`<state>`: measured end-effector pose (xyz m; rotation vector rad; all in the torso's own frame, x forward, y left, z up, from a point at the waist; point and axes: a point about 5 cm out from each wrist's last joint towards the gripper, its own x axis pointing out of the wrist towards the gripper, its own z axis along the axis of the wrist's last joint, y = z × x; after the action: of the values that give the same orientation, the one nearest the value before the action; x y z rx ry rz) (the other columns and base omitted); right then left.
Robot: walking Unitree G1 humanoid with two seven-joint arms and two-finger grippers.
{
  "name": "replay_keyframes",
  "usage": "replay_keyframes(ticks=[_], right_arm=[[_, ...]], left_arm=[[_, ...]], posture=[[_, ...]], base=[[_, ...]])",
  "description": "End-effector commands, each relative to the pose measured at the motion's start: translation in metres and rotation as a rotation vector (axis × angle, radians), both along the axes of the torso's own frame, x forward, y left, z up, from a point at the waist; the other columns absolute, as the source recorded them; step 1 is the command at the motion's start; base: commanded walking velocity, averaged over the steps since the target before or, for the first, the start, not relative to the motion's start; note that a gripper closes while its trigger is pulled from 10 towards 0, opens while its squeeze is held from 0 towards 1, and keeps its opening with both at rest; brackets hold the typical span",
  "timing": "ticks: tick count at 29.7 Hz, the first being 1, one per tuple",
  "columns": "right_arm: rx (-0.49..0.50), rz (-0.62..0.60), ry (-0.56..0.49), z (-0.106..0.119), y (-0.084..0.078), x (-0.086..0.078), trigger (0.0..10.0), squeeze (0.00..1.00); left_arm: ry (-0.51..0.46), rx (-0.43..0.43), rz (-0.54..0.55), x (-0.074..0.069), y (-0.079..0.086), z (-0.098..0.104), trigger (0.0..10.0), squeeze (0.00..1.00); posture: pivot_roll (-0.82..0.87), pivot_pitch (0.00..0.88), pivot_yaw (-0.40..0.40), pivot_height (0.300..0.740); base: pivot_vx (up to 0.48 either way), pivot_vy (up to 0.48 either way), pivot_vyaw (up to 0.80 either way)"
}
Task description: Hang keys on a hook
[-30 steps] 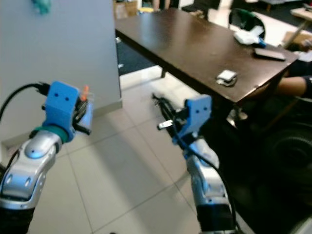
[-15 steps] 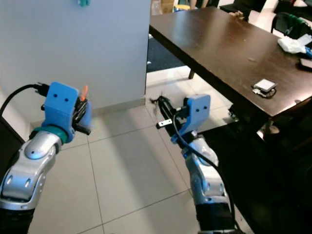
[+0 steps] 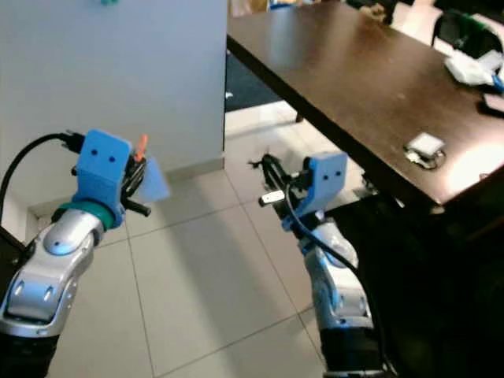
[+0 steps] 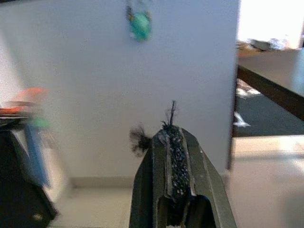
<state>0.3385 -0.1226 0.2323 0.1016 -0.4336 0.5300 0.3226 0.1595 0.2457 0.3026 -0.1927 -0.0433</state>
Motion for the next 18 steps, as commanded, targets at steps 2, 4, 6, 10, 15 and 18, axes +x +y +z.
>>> replay_keyframes(ticks=[2, 4, 6, 10, 15, 18], right_arm=[[-0.006, -0.047, 0.025, -0.0094, -0.0155, -0.0015, 10.0, 0.00], [-0.006, -0.047, 0.025, -0.0094, -0.0155, -0.0015, 10.0, 0.00], [-0.006, -0.046, 0.025, -0.0094, -0.0155, -0.0015, 10.0, 0.00], [-0.009, -0.045, 0.025, -0.0094, -0.0156, -0.0015, 10.0, 0.00], [-0.020, -0.046, 0.019, -0.0093, -0.0153, -0.0017, 10.0, 0.00], [-0.023, -0.046, 0.019, -0.0092, -0.0151, -0.0017, 10.0, 0.00]], left_arm=[[0.008, 0.003, -0.027, 0.0005, -0.0076, -0.0023, 10.0, 0.00], [0.009, 0.002, -0.025, 0.0007, -0.0071, -0.0023, 10.0, 0.00], [0.010, 0.001, -0.022, 0.0009, -0.0067, -0.0022, 10.0, 0.00], [0.010, -0.001, -0.018, 0.0010, -0.0064, -0.0019, 10.0, 0.00], [0.011, -0.003, -0.017, 0.0013, -0.0062, -0.0020, 10.0, 0.00], [0.011, -0.004, -0.017, 0.0015, -0.0061, -0.0019, 10.0, 0.00]], posture=[[0.07, 0.139, 0.065, 0.740], [0.07, 0.139, 0.065, 0.740], [0.07, 0.139, 0.065, 0.740], [0.07, 0.142, 0.064, 0.740], [0.07, 0.145, 0.063, 0.740], [0.07, 0.145, 0.063, 0.740]], base=[[0.480, 0.000, 0.00], [0.480, 0.000, 0.00], [0.480, 0.000, 0.00], [0.480, 0.000, 0.00], [0.480, 0.000, 0.32], [0.480, 0.000, 0.80]])
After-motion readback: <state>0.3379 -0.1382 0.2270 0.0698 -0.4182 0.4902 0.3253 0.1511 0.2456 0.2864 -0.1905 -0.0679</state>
